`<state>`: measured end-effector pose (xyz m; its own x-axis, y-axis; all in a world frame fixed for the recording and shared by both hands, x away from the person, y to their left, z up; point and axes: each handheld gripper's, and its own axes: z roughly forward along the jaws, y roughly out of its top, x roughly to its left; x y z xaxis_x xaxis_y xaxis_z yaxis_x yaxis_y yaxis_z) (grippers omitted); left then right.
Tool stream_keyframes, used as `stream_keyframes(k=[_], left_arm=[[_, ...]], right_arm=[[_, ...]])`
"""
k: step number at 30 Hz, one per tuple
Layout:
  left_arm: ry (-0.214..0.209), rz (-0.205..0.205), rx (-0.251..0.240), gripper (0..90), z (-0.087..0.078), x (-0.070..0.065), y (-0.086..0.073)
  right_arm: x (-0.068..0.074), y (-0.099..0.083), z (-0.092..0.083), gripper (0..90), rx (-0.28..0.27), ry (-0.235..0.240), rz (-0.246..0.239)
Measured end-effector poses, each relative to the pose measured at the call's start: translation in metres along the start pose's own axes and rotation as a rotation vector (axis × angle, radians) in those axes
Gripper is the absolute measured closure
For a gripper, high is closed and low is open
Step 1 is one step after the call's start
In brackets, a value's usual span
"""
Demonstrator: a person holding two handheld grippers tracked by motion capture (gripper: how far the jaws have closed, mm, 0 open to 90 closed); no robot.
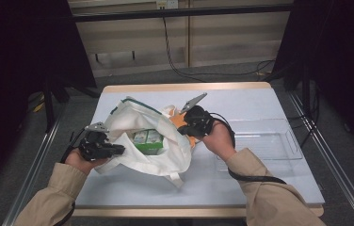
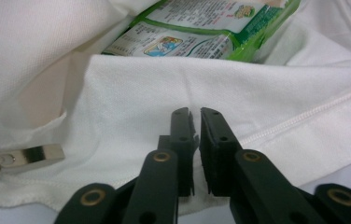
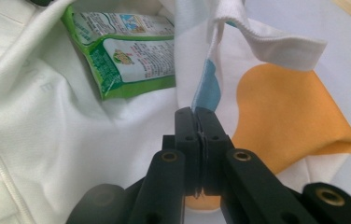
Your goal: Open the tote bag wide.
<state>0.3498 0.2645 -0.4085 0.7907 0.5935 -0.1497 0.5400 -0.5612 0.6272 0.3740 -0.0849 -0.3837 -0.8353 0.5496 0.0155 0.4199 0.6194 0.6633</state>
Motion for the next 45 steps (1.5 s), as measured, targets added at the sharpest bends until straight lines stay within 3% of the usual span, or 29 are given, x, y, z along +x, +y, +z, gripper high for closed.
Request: stream_keyframes(k=[2,15,24,34,45], left_arm=[[0.004,-0.005,0.013,90.0,0.000,0.001,-0.002],[0.013,-0.042,0.017,90.0,0.000,0.005,-0.022],[0.010,-0.041,0.038,90.0,0.006,0.004,-0.025],[0.002,-0.067,0.039,90.0,0.016,0.005,-0.032],[0.005,-0.067,0.042,90.0,0.018,0.005,-0.034]], right_arm=[[-0.003,-0.001,0.000,88.9,-0.004,-0.008,0.008],[-0.016,-0.004,0.000,89.3,0.004,-0.025,0.058],[-0.026,-0.008,0.002,89.6,0.022,-0.034,0.094],[-0.036,-0.015,0.004,89.7,0.022,-0.043,0.136],[-0.043,-0.020,0.006,89.6,0.023,-0.045,0.153]])
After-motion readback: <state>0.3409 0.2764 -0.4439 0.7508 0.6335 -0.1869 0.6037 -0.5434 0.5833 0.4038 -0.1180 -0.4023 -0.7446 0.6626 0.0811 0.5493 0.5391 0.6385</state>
